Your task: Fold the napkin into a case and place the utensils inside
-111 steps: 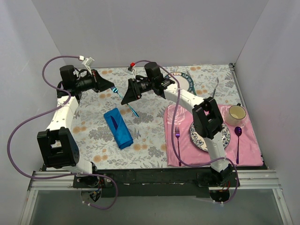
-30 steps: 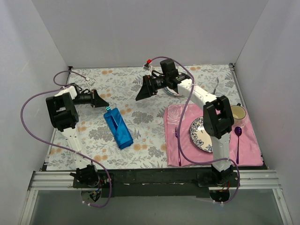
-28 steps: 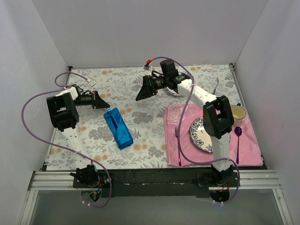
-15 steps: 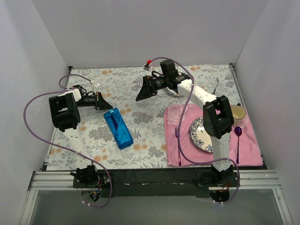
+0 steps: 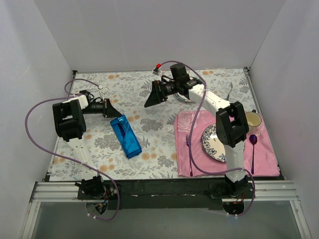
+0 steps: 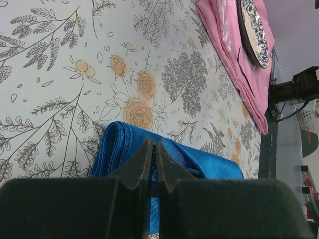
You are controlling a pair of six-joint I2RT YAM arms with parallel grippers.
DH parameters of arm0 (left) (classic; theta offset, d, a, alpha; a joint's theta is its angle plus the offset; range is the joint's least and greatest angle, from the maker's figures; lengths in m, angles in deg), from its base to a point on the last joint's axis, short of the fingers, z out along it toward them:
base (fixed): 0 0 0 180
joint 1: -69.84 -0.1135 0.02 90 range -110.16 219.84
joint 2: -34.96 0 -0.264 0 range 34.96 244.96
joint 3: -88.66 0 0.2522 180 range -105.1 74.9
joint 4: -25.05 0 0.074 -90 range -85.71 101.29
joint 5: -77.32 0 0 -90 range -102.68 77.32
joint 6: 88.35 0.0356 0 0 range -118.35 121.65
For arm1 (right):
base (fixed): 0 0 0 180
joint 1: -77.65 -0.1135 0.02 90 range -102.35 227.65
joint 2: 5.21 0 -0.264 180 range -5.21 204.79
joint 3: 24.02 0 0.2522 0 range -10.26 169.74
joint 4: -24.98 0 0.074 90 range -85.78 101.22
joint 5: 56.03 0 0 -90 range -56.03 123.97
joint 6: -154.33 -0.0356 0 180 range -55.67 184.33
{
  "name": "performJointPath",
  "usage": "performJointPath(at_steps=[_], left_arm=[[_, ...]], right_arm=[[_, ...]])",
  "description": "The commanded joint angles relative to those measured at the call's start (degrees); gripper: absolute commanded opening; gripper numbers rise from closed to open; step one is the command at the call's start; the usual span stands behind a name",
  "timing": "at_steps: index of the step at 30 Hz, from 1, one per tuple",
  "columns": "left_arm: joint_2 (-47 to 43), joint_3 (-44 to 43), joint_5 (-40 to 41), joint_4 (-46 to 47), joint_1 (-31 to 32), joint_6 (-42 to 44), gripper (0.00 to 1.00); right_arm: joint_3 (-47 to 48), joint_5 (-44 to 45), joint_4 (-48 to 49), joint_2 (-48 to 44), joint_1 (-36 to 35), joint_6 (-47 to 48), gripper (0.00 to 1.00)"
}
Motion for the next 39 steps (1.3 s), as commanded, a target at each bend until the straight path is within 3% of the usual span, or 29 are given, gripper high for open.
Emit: performJointPath(at_steps=[1, 29, 39], left_arm=[[-4.4, 1.0, -0.6, 1.0, 0.5, 0.3, 0.00], [-5.1, 4.1, 0.4, 2.3, 2.1, -1.6, 0.03], [-5.3, 3.2, 3.4, 4.2, 2.2, -4.1, 0.29]], right_arm=[[-0.1, -1.3, 1.0, -2.3, 0.1, 0.3, 0.99], [0.7, -1.4, 1.9, -1.7, 0.1, -0.7, 0.99], [1.4, -1.4, 2.0, -1.3, 0.2, -1.0, 0.99]])
